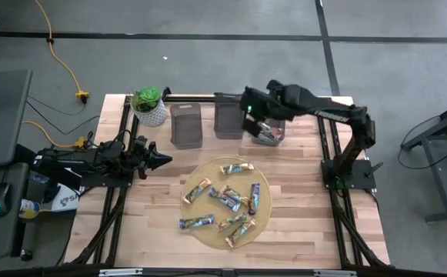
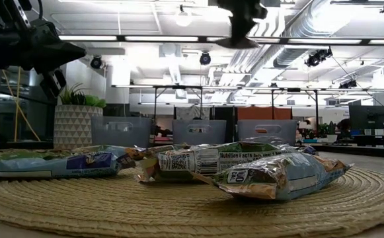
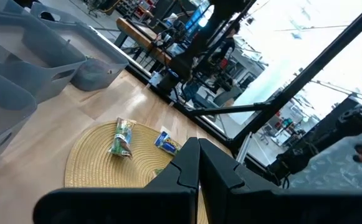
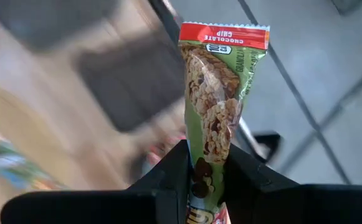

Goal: Pick and place Granola Bars by type
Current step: Put the orange granola bar into the right black bin

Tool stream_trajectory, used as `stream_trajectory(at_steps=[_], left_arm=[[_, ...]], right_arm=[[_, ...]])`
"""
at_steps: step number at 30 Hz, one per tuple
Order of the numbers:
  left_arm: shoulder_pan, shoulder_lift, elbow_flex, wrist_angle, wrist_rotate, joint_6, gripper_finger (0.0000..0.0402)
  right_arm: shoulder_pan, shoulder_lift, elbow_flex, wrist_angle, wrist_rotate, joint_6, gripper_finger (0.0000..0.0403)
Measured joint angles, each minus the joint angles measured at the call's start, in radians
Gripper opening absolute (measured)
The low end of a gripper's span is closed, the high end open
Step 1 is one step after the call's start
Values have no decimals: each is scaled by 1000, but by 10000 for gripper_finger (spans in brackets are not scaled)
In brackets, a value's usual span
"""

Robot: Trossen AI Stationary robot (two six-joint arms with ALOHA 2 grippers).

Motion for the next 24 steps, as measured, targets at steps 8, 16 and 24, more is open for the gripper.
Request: stream_trajectory(at_steps=[8,16,24], left_arm=[[0,0,0,0,0,0,1],[0,0,0,0,1,0,1],[0,0,0,0,1,0,1]], right_arm=[[-223,2,-118,0,-63,-198,67],[-395,2,-363,203,-290,-320,67],[-451,3,-603,410,-436,-397,67]])
